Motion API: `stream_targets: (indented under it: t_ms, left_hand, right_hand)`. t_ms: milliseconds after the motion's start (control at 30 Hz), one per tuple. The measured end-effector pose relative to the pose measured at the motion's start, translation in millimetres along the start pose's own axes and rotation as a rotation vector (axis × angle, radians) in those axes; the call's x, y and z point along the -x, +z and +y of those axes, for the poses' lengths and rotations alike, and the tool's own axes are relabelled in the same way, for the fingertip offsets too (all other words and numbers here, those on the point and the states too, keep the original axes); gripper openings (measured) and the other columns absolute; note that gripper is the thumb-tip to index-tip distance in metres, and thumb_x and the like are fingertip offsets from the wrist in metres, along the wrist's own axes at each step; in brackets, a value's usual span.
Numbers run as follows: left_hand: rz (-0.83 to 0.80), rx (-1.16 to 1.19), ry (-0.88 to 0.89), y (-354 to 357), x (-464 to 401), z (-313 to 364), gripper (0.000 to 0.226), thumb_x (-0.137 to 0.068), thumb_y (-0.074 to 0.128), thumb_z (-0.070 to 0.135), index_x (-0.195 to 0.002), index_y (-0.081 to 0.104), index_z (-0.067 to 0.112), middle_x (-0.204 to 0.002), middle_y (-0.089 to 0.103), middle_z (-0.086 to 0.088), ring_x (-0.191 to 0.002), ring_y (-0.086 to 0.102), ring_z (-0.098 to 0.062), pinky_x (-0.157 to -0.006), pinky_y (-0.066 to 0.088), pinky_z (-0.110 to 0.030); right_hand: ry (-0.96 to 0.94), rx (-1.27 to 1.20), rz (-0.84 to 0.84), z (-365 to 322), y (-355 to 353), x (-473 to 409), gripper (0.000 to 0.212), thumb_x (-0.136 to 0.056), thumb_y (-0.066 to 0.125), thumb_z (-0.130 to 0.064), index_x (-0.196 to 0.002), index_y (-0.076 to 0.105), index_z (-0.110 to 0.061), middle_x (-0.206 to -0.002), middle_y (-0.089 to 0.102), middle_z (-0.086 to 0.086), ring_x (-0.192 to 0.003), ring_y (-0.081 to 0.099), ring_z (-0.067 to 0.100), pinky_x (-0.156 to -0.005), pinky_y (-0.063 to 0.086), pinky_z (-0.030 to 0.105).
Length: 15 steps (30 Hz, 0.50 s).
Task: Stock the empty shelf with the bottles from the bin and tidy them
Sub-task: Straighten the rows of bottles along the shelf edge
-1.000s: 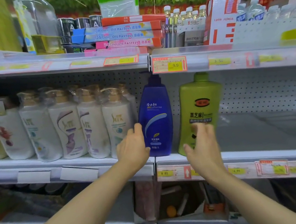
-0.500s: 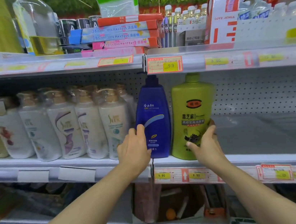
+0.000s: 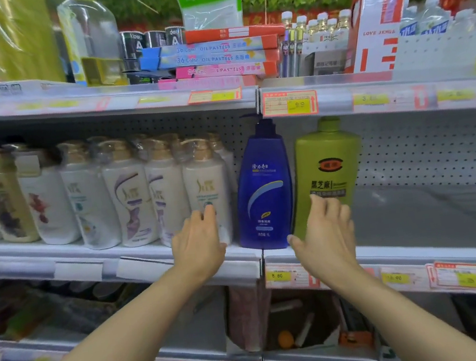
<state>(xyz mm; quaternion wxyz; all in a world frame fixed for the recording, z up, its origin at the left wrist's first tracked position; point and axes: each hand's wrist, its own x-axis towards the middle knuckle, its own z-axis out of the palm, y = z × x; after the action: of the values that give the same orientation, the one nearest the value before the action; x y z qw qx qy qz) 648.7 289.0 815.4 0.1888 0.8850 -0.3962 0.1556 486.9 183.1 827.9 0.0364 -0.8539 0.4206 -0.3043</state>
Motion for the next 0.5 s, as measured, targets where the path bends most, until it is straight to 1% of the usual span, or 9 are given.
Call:
stream_targets:
  t_ms: [100, 200, 300, 400, 500]
  left_hand:
    - [-0.013, -0.041, -0.012, -9.7, 5.0, -28.9, 0.052, -0.085, 0.064, 0.033, -0.127, 0.036, 0.018, -0.121, 0.049, -0.004, -0.107, 0.054, -0.027, -0.074, 0.038, -0.034]
    - [-0.042, -0.077, -0.027, -23.5, 10.9, -61.4, 0.054, -0.085, 0.064, 0.037, -0.128, 0.037, 0.017, -0.125, 0.048, -0.005, -0.111, 0.052, -0.028, -0.083, 0.040, -0.037]
    - [-0.073, -0.109, -0.055, -42.6, 18.2, -100.5, 0.057, -0.087, 0.062, 0.038, -0.132, 0.034, 0.017, -0.129, 0.046, -0.006, -0.117, 0.049, -0.029, -0.089, 0.039, -0.038]
    - [-0.089, -0.137, -0.090, -61.9, 25.2, -140.9, 0.058, -0.087, 0.061, 0.039, -0.133, 0.033, 0.017, -0.129, 0.046, -0.007, -0.118, 0.048, -0.028, -0.089, 0.040, -0.039]
    - [-0.112, -0.148, -0.114, -81.8, 32.1, -179.4, 0.062, -0.086, 0.061, 0.041, -0.135, 0.031, 0.018, -0.129, 0.046, -0.007, -0.119, 0.048, -0.029, -0.089, 0.041, -0.040]
  right_hand:
    - [-0.119, 0.027, -0.075, -29.5, 11.1, 6.6, 0.080, -0.083, 0.067, -0.040, -0.144, 0.023, -0.014, -0.143, 0.030, 0.008, -0.131, 0.026, 0.028, -0.107, 0.026, 0.035]
    - [-0.187, 0.054, -0.128, -62.9, 25.1, 13.3, 0.082, -0.081, 0.068, -0.041, -0.145, 0.024, -0.012, -0.146, 0.027, 0.010, -0.134, 0.024, 0.030, -0.111, 0.022, 0.036]
    - [-0.237, 0.058, -0.173, -104.7, 37.1, 21.6, 0.079, -0.080, 0.067, -0.040, -0.142, 0.027, -0.010, -0.146, 0.026, 0.014, -0.133, 0.023, 0.033, -0.112, 0.020, 0.039]
    - [-0.269, 0.074, -0.225, -146.9, 45.6, 28.4, 0.078, -0.081, 0.065, -0.039, -0.142, 0.026, -0.012, -0.146, 0.024, 0.015, -0.133, 0.023, 0.033, -0.113, 0.019, 0.039]
    - [-0.304, 0.072, -0.260, -186.5, 54.3, 34.2, 0.074, -0.080, 0.066, -0.037, -0.139, 0.029, -0.014, -0.144, 0.024, 0.015, -0.133, 0.023, 0.034, -0.110, 0.021, 0.039]
